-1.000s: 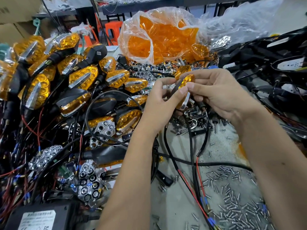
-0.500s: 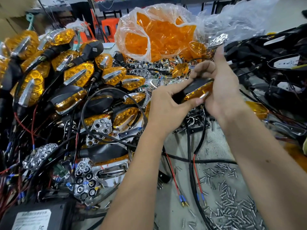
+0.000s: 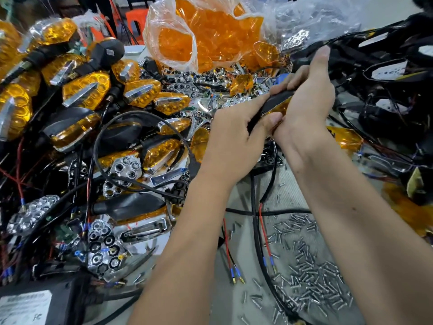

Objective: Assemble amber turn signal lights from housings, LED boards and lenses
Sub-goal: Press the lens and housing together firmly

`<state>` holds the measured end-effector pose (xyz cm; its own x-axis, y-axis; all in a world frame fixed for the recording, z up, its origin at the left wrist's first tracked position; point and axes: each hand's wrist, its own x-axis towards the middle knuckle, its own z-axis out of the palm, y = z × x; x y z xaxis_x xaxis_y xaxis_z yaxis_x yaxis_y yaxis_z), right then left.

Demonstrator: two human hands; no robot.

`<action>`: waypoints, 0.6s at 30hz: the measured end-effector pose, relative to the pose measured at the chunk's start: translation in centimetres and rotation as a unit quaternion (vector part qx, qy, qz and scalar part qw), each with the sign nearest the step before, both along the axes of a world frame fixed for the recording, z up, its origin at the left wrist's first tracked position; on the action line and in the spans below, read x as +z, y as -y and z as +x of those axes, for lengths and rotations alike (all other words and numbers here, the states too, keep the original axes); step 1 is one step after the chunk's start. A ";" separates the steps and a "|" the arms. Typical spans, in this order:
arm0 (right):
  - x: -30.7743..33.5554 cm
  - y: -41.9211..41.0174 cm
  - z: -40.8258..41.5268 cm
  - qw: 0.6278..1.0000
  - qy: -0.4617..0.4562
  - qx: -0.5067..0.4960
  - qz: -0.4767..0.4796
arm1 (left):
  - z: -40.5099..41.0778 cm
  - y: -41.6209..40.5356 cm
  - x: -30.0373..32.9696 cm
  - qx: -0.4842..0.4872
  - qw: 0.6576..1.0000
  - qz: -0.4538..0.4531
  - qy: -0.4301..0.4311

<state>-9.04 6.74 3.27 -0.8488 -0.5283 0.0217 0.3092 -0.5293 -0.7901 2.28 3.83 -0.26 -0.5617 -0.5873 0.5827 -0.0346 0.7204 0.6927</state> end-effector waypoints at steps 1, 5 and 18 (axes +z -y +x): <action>0.1 0.1 0.0 1.000 0.001 0.009 -0.002 | -0.1 -0.1 -0.1 0.011 1.000 -0.016 -0.010; 0.1 0.0 0.1 0.998 0.001 0.063 -0.002 | -0.2 -0.3 -0.4 0.034 0.999 -0.024 -0.024; 0.1 0.3 0.5 0.992 -0.080 -0.044 0.086 | 0.1 0.1 0.1 0.004 0.985 0.159 -0.067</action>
<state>-8.49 6.43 3.41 -0.8850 -0.4595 0.0752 0.1317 -0.4019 -0.9062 2.39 3.73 -0.14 -0.4867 -0.7565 0.4368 0.0682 0.4656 0.8824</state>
